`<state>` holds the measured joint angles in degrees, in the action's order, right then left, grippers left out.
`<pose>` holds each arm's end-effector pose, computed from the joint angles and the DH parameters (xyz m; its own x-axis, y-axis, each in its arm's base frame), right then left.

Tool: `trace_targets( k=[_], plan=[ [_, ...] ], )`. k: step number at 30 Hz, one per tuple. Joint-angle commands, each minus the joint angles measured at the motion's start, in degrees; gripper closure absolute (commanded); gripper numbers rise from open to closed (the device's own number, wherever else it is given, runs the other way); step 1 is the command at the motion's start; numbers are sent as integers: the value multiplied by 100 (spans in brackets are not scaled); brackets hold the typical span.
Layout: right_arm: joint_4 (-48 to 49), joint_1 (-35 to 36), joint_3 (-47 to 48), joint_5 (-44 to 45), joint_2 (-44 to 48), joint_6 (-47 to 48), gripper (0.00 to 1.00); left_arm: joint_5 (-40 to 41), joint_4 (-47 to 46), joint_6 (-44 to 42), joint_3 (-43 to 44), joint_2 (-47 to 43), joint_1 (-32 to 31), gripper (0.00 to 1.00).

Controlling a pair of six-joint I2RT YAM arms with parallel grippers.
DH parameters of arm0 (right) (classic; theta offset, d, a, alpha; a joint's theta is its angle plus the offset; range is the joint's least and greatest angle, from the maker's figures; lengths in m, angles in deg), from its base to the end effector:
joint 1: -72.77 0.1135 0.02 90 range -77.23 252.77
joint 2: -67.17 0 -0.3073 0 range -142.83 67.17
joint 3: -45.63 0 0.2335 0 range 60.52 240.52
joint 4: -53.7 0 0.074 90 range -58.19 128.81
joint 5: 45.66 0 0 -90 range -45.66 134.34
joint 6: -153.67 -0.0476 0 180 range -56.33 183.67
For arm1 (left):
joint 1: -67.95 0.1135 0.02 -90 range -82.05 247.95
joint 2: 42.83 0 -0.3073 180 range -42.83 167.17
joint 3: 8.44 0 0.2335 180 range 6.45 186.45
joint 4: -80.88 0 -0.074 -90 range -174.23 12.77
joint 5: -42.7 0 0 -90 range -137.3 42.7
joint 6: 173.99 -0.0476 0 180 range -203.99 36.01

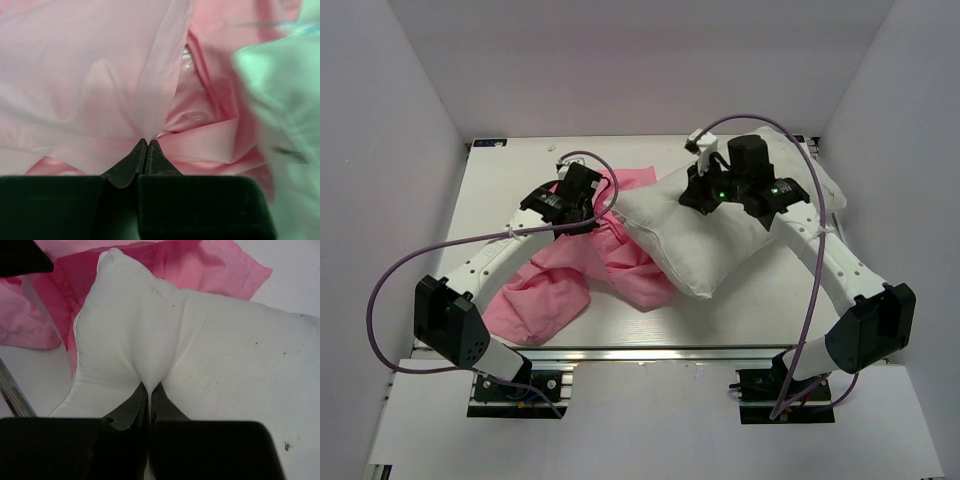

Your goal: Put the pillow into the pillowcase

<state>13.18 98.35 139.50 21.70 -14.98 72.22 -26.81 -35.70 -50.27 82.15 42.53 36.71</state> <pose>0.2717 0.1504 0.4085 -0.3252 -0.3078 -0.8941 -0.7596 0.6483 0.0531 0.2567 -0.1362 0.3403 -0.7865 -0.1312 -0.6036 -0.1305 0.9904 -0.0452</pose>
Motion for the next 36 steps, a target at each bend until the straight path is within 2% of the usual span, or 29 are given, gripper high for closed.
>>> trace_targets(
  k=[1,6,13,16,22,28,31,36],
  plan=[
    [374,368,188,109,59,401,100,-19,16,232,401,-336,4,94],
    [392,790,232,619,-55,918,100,-1,77,241,717,-336,13,95],
    [181,1089,575,760,-433,1007,100,8,86,311,815,-538,13,95],
    [321,1404,706,752,-661,1025,100,-352,-98,294,727,-626,13,96],
    [295,1660,2005,646,-1801,490,100,-1099,-520,162,376,-828,13,99],
    [540,1660,3340,1015,-2971,15,100,-1530,-854,311,-336,-1285,4,99],
    [847,1652,3676,1375,-3420,-258,100,-1644,-1065,452,-653,-1496,4,99],
    [1761,1652,3467,2446,-3729,-539,100,-1776,-1206,584,-802,-1637,13,99]
  ],
)
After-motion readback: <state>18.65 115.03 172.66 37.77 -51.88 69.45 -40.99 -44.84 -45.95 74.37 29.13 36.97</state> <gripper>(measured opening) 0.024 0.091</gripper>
